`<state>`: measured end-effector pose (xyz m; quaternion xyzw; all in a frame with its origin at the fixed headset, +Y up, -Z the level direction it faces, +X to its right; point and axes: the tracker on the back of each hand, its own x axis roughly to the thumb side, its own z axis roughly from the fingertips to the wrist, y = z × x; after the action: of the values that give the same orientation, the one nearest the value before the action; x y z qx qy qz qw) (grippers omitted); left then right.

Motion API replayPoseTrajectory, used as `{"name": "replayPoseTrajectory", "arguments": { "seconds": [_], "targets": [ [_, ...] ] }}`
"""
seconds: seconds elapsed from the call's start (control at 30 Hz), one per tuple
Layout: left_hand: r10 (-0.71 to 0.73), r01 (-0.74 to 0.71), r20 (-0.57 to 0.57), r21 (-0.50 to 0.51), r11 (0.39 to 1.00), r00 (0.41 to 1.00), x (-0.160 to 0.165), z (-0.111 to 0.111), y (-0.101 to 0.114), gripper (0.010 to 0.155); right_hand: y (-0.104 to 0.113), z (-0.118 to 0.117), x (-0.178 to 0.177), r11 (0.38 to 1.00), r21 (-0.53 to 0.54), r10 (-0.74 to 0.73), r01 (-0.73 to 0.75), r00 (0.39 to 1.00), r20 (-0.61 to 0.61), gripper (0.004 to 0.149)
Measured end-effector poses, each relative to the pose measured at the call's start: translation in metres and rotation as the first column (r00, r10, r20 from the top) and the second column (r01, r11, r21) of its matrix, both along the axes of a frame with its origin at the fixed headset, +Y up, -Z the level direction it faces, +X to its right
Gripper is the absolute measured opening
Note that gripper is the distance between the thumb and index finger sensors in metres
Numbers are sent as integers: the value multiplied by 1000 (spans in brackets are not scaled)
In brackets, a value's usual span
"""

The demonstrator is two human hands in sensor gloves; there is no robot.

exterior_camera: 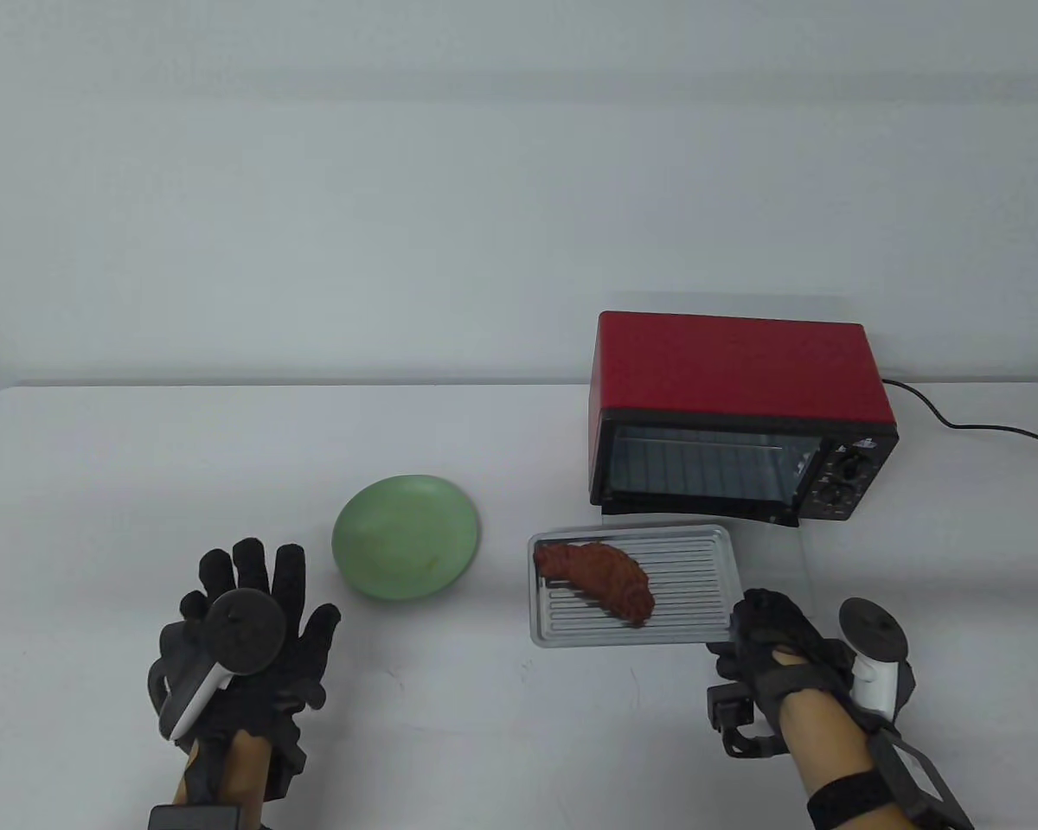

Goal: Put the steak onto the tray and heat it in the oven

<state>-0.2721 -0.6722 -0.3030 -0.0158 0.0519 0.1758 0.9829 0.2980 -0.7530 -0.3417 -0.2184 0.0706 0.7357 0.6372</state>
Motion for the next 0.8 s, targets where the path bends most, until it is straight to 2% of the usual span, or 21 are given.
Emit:
{"name": "replayPoseTrajectory", "arguments": {
  "seconds": [0.13, 0.37, 0.8],
  "targets": [
    [3, -3, -9, -3, 1000, 1000, -1, 0, 0, 78, 0, -9, 30, 1000, 9, -18, 17, 995, 93, 49],
    [-2, 1, -22, -25, 1000, 1000, -2, -1, -1, 78, -7, -23, 59, 998, 4, -56, 57, 982, 181, 49],
    [-12, 10, -46, -40, 999, 999, -3, -2, -2, 78, -16, -61, 63, 996, -6, -84, 86, 985, 149, 49]
  ]
}}
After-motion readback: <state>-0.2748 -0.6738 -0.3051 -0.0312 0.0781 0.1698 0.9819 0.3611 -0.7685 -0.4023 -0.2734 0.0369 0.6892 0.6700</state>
